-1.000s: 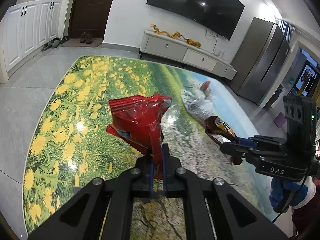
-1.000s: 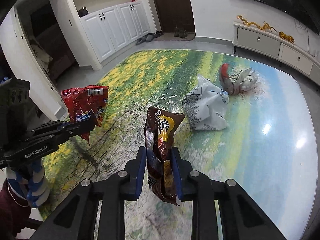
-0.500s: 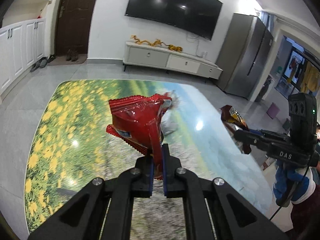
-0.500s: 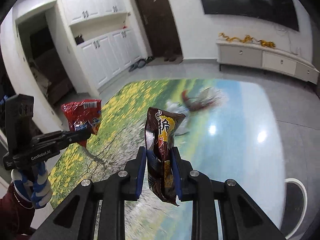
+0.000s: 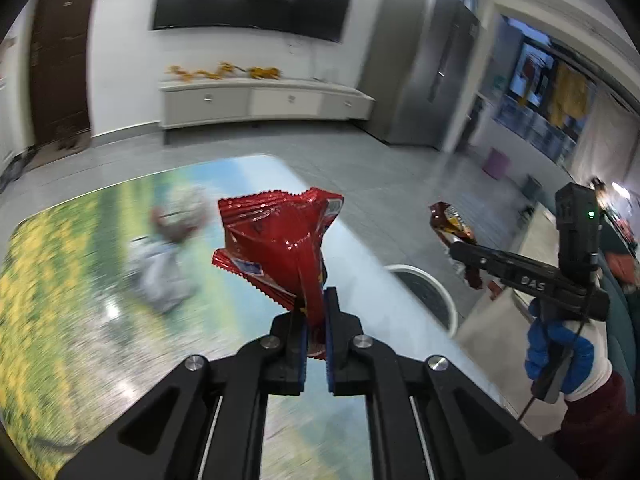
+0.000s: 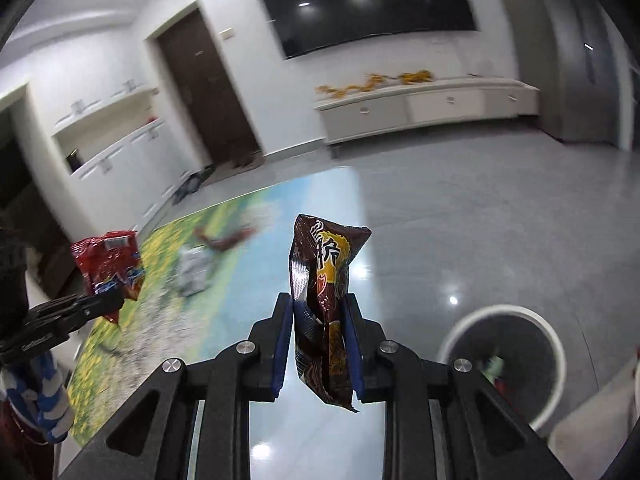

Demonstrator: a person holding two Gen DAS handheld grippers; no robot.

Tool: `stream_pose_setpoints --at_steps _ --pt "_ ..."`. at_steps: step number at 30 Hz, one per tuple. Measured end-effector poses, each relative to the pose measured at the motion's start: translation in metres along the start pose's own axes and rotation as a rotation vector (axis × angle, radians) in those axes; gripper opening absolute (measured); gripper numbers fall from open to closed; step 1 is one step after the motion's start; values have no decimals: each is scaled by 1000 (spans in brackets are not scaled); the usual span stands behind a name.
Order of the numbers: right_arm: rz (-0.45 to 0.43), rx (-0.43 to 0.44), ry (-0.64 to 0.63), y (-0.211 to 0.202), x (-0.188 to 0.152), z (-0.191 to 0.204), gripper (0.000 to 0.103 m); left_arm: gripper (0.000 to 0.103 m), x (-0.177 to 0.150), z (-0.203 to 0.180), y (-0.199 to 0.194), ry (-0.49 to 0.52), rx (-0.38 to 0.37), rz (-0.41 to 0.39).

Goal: Collect trash
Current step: 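Carry both bags over the white bin and open both grippers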

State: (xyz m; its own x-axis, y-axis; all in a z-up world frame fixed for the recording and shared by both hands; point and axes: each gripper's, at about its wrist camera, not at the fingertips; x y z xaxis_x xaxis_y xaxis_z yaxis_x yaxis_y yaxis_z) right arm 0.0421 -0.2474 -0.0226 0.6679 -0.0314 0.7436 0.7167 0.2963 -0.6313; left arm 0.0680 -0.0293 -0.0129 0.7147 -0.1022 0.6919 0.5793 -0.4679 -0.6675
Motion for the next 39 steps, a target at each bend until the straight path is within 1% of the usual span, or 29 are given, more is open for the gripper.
stream_pose_setpoints --at_steps 2,7,10,14,20,25,28,29,30,31,32,33,34,35,37,39 --pt "2 -38 27 -4 -4 -21 23 6 7 -21 20 32 -23 28" --pt "32 -137 106 -4 -15 -77 24 6 19 -82 82 117 -92 127" --pt "67 -180 158 1 -26 -110 24 6 21 -111 118 155 -110 183" --pt "112 -222 201 12 -37 -145 24 6 24 -141 165 174 -121 259" --pt "154 -246 241 25 -46 -179 26 6 25 -168 214 181 -124 326" --pt "183 -261 262 34 -55 -200 27 8 26 -174 240 154 -131 355" --pt "203 -273 278 41 -59 -209 32 8 28 -178 259 100 -182 402" --pt "210 -278 282 42 -61 -209 37 10 28 -178 263 88 -191 416" --pt "214 -283 288 43 -63 -211 44 11 28 -178 268 79 -198 425" --pt "217 -292 295 45 -65 -212 47 16 29 -179 271 70 -205 431" --pt "219 -299 300 45 -67 -215 50 32 30 -179 272 59 -214 436" --pt "220 -306 308 45 -69 -217 51 43 30 -177 272 51 -218 434" --pt "222 -309 319 43 -71 -218 51 60 31 -177 271 48 -219 425" --pt "222 -310 325 42 -72 -220 52 62 32 -178 269 47 -217 412" --pt "222 -317 333 38 -76 -222 52 62 33 -177 266 46 -222 411" --pt "219 -319 341 34 -78 -223 52 62 33 -176 261 47 -212 404"
Point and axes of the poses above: each gripper's, at about its wrist camera, not at the fingertips, and y roughly the way its jaws point, z to its left, x to its top, and after that the axes turned 6 degrees about -y, right-handed
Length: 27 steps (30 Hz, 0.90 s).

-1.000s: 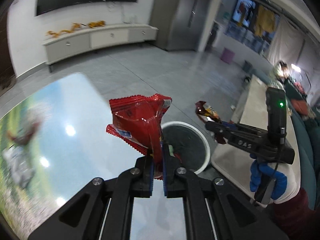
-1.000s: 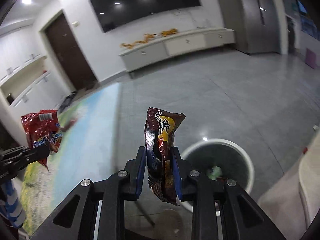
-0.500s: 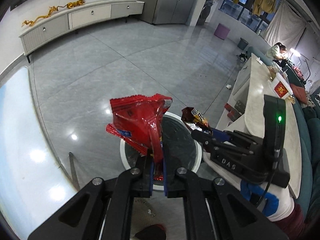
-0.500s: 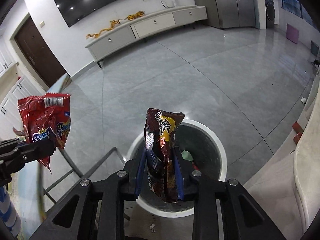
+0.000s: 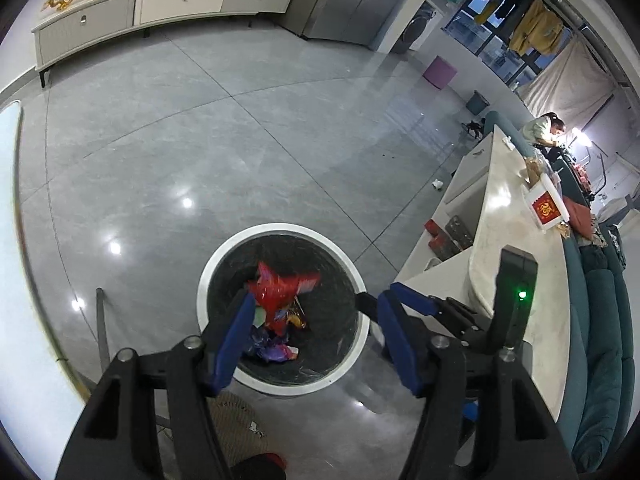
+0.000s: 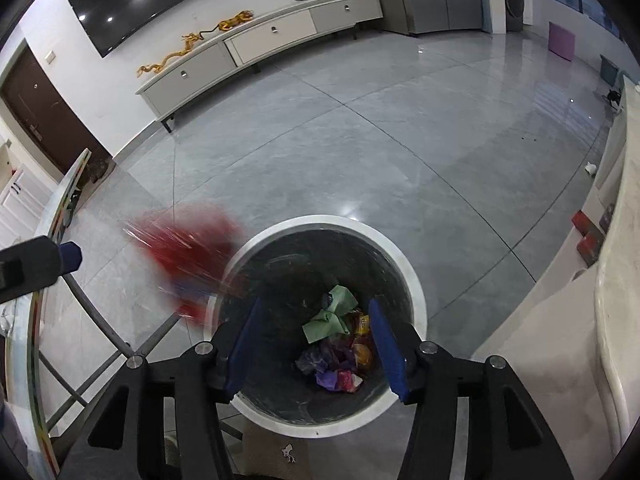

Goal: Collect trash
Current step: 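Carry both bags over the white bin and open both grippers, then move both open grippers back to the white plastic bag and clear bag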

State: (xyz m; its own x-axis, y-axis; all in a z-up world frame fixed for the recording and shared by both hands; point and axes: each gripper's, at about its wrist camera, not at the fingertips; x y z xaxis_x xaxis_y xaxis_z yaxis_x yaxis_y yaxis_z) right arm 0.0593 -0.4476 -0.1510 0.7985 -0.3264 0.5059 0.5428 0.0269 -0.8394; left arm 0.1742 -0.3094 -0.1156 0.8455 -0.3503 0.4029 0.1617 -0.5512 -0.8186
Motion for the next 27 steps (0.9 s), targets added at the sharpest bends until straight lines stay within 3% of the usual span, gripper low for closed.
stream_pose_setpoints --at_steps 8,16,20,27 --pt "-63 16 16 -33 -1 6 52 62 -13 -5 -33 22 81 -71" --pt "-165 40 -9 -86 3 31 52 62 -34 5 -107 27 181 -271" --pt "-217 49 -34 -112 7 46 55 62 -47 17 -144 23 243 -348" --pt "-293 81 -94 -150 15 83 57 62 -70 57 -187 -32 310 -408"
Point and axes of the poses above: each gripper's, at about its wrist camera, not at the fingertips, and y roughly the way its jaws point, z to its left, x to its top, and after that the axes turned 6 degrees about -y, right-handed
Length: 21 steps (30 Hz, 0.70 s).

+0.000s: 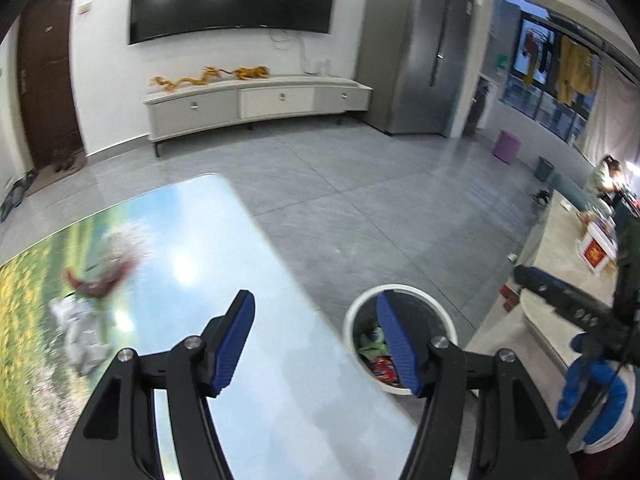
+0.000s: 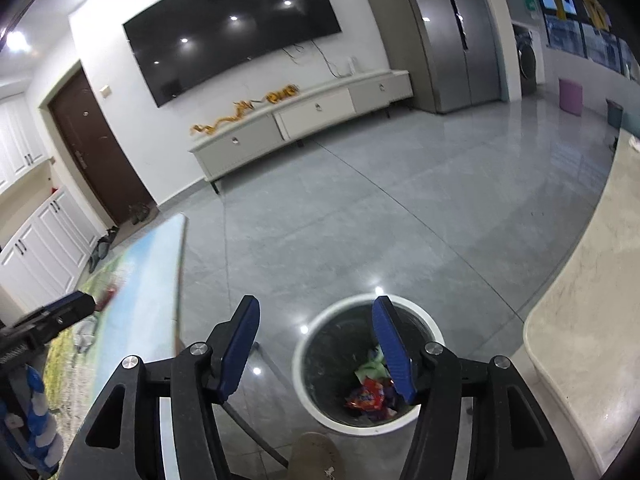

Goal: Collect trash
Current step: 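Move both open grippers back to the white plastic bag and clear bag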

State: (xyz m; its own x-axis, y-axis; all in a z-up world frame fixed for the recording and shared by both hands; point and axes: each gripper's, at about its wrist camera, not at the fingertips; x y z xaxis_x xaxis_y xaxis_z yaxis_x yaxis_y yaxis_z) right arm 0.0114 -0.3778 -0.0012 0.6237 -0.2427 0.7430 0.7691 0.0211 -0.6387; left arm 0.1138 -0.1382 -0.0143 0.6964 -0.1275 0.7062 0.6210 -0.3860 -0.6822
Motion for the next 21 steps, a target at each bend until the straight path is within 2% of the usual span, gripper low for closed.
stream_pose_setpoints --at_steps 8,12,14,17,21 --pt "-14 61 -94 0 15 58 58 62 -11 97 -25 -127 136 -44" --pt "0 98 -143 15 19 90 58 62 -19 155 -27 -202 210 -44" --pt "16 120 -174 27 20 110 58 65 -23 179 -24 -224 259 -39" --pt "38 146 -211 42 16 132 58 70 -28 209 -17 -257 285 -24" --pt "76 185 -265 70 17 166 58 71 -27 229 0 -251 293 1"
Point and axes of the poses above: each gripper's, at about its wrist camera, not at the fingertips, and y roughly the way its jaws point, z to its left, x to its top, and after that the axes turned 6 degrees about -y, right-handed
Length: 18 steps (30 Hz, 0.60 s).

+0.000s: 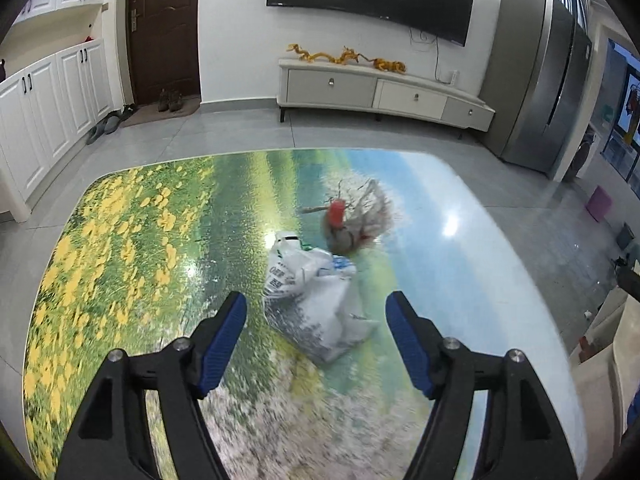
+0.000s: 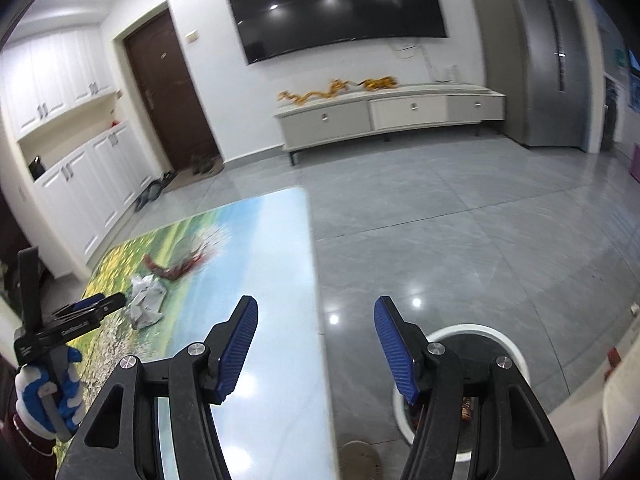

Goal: Collect trash
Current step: 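Move both open grippers back to the white plastic bag and clear bag, then grasp the white plastic bag with the left gripper while the right gripper grasps the clear bag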

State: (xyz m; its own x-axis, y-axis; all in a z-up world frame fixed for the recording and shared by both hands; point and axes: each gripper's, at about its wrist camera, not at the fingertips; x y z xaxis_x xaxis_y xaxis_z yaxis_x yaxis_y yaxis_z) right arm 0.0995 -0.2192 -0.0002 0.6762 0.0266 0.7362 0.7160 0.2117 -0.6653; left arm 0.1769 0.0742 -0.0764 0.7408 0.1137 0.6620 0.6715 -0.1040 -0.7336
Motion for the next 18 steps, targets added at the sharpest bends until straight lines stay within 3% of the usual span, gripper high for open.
stream_pose_setpoints --at_steps 8,12,16,18 --pt "48 110 -123 65 28 63 58 71 2 -5 30 33 -23 52" --pt "69 168 -180 99 39 96 58 70 4 4 47 40 17 79" --pt "84 222 -209 123 41 118 58 56 7 22 52 2 16 85" --pt "92 245 -224 133 41 129 58 54 10 32 53 -8 24 75"
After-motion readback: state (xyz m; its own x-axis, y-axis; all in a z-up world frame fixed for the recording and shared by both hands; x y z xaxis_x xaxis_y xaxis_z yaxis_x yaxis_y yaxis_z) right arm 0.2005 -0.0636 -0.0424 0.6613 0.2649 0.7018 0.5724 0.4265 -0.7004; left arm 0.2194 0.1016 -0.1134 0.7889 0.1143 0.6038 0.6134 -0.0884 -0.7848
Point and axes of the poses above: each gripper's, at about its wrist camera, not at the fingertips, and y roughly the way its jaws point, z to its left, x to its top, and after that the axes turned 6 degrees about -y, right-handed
